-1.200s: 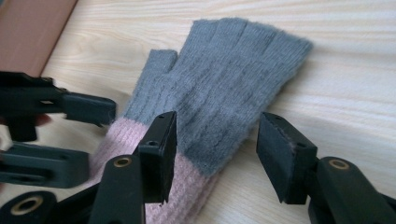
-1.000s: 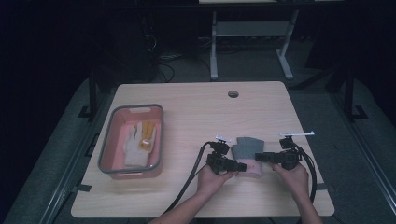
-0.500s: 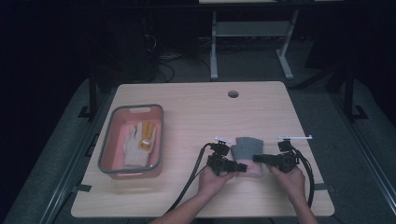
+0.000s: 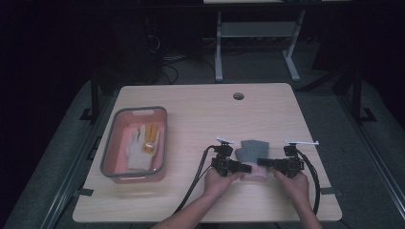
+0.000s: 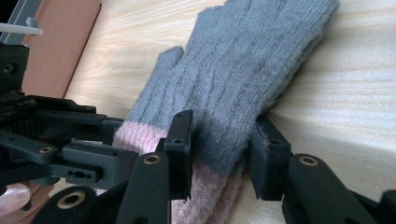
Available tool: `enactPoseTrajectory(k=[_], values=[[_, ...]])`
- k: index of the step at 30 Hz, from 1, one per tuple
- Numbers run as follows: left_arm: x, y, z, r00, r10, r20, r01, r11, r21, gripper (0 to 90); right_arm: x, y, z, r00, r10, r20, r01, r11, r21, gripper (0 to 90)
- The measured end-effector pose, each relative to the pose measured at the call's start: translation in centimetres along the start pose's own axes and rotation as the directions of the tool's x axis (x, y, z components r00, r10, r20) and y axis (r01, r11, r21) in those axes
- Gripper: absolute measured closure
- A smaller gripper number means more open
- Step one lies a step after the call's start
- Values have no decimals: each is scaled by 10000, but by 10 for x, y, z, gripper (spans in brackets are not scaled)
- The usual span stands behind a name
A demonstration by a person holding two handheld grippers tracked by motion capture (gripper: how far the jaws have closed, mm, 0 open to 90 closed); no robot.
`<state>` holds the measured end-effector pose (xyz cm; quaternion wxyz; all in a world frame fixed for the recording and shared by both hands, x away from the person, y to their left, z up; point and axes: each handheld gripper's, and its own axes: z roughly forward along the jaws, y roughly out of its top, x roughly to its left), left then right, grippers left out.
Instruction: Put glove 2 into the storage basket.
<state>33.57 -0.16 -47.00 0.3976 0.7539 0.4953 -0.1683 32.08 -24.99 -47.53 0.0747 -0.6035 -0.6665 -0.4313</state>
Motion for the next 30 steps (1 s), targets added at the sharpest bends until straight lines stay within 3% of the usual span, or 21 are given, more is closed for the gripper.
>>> enactPoseTrajectory(k=[4,13,30], values=[[4,1,-3,9998,93,159,-93,9999,-53,610,3,2,-2,10000,-53,-57,53,10000,46,705],[11,0,-8,9988,-55,496,61,9999,-112,611,7,4,-3,9994,63,-342,-63,10000,1,721],[18,-4,-33,9985,-74,536,99,9988,-477,616,32,11,6,9979,-293,-581,304,9994,173,728]])
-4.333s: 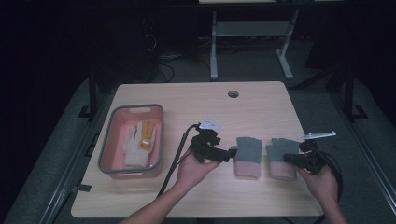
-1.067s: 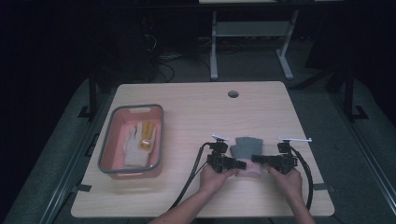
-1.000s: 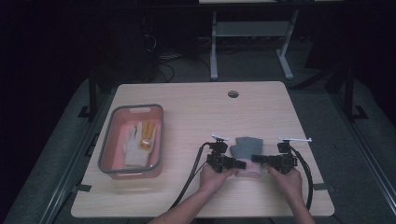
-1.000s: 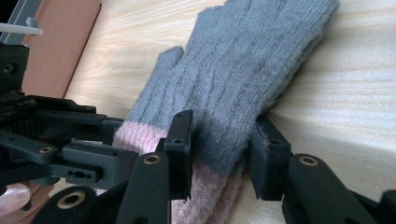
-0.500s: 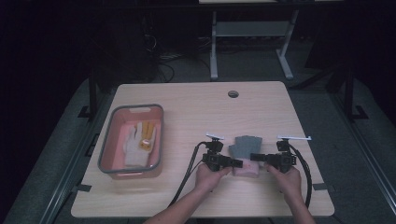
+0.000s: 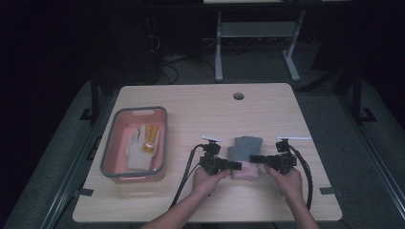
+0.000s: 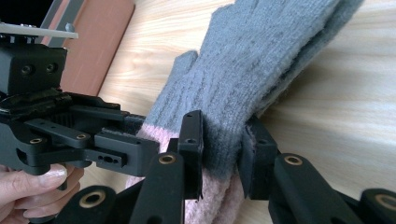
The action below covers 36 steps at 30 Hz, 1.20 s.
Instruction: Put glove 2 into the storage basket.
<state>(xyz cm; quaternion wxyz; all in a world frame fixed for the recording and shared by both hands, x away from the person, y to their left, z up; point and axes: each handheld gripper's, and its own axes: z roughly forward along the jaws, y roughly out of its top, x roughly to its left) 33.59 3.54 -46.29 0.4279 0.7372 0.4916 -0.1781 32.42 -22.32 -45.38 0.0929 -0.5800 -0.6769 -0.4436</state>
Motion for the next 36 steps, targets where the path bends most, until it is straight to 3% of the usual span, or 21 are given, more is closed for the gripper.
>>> enactPoseTrajectory(k=[13,27,36], values=[[1,2,-19,10000,90,19,-89,9998,-184,622,12,5,4,9990,-96,-440,93,9999,-69,731],[4,11,-52,9997,222,-76,-227,9961,-851,625,38,26,12,9953,-473,-848,449,9985,-303,734],[11,15,-75,9994,244,-236,-268,9936,-1094,626,57,39,24,9926,-718,-981,711,9974,-102,736]])
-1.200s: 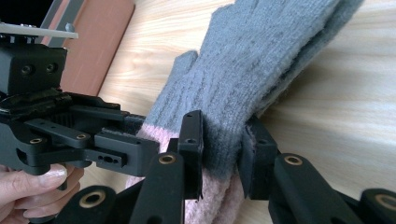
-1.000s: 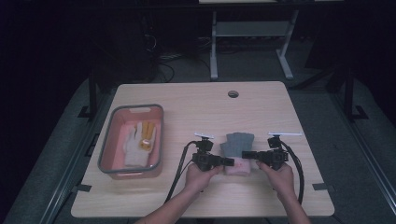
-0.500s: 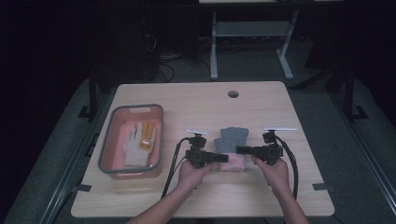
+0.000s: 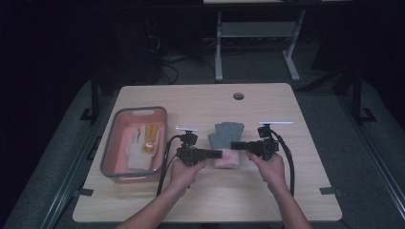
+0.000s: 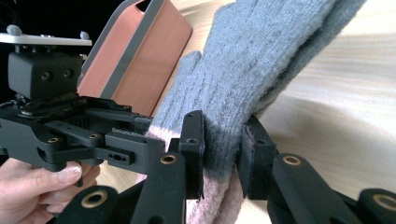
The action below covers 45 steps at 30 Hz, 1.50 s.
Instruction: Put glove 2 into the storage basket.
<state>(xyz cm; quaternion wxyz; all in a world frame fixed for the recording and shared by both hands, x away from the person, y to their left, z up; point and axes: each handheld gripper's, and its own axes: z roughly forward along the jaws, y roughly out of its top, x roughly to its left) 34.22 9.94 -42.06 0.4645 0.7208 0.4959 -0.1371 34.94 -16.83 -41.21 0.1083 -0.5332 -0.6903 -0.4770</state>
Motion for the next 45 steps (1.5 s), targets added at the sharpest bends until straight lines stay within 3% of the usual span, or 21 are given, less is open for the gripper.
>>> enactPoseTrajectory(k=[23,30,45], values=[[12,14,-50,9998,-3,-209,-11,9979,-652,631,36,30,27,9970,-447,-637,458,9988,155,739],[16,16,-62,9991,222,-361,-247,9971,-726,633,44,36,36,9954,-546,-787,567,9981,255,740],[21,22,-91,9985,98,-548,-160,9934,-1138,633,68,53,52,9913,-810,-1038,853,9957,373,746]])
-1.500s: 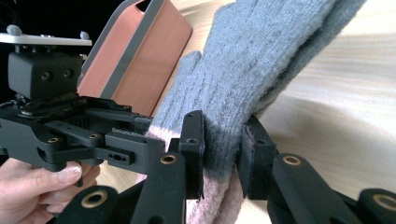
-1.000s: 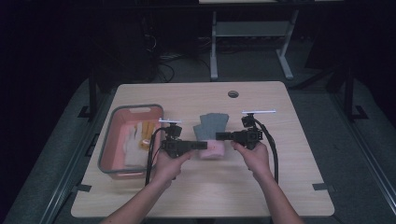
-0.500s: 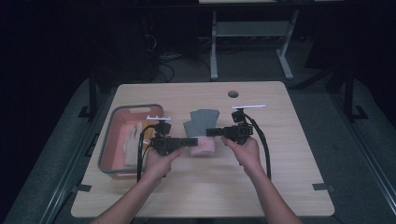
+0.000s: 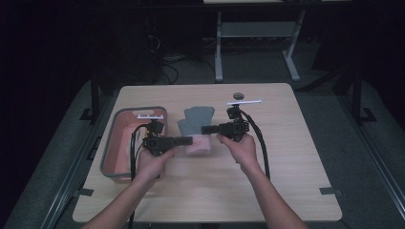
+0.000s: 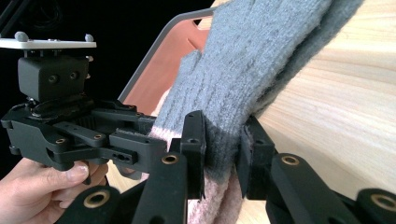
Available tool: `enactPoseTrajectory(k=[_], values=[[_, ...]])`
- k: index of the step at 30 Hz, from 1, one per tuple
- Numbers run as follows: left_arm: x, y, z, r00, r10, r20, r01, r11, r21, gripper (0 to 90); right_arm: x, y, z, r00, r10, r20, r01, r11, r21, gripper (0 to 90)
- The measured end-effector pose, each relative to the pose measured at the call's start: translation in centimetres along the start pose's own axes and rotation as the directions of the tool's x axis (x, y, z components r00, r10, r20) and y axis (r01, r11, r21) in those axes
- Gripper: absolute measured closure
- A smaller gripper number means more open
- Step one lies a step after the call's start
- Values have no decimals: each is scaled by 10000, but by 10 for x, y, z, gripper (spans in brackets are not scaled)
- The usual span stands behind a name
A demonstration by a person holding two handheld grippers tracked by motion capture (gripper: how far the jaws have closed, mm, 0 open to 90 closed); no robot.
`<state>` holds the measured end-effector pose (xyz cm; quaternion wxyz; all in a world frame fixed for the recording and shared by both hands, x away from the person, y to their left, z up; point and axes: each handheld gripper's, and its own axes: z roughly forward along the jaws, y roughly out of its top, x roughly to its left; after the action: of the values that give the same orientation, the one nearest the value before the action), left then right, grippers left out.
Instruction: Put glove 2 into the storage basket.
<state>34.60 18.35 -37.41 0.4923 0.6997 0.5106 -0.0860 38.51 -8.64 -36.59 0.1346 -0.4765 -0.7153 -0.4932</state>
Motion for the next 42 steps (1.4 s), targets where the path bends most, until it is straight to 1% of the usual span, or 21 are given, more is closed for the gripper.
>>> enactPoseTrajectory(k=[2,6,13,18,21,27,29,32,35,38,42], values=[[2,1,-4,10000,-37,-44,37,10000,-82,633,2,2,3,9999,-121,-12,121,9999,18,747],[5,2,-13,9999,-77,-124,75,9999,-142,635,6,5,10,9998,-128,-146,129,9999,28,749],[10,4,-26,9999,-70,-129,66,9996,-272,634,19,13,19,9988,-411,-265,413,9991,63,749],[15,5,-37,9997,-114,-206,106,9990,-424,634,23,16,27,9982,-375,-473,378,9993,57,751],[19,5,-42,9995,-117,-280,104,9988,-473,637,26,18,33,9977,-313,-593,324,9993,168,751],[24,7,-50,9993,-94,-361,76,9988,-484,640,32,23,42,9972,-490,-563,503,9985,212,753],[25,8,-53,9990,-69,-451,47,9988,-486,640,33,24,45,9966,-440,-699,456,9987,218,753],[24,10,-56,9978,-88,-653,48,9982,-602,640,33,25,49,9965,-366,-747,381,9991,193,755],[28,11,-60,9975,-169,-686,127,9981,-607,641,33,27,55,9960,-291,-847,311,9993,227,757],[32,12,-66,9970,-218,-749,175,9981,-585,642,36,31,61,9953,-416,-870,448,9984,353,757],[36,13,-75,9962,-241,-837,184,9974,-691,643,40,34,70,9934,-284,-1110,331,9986,405,758]])
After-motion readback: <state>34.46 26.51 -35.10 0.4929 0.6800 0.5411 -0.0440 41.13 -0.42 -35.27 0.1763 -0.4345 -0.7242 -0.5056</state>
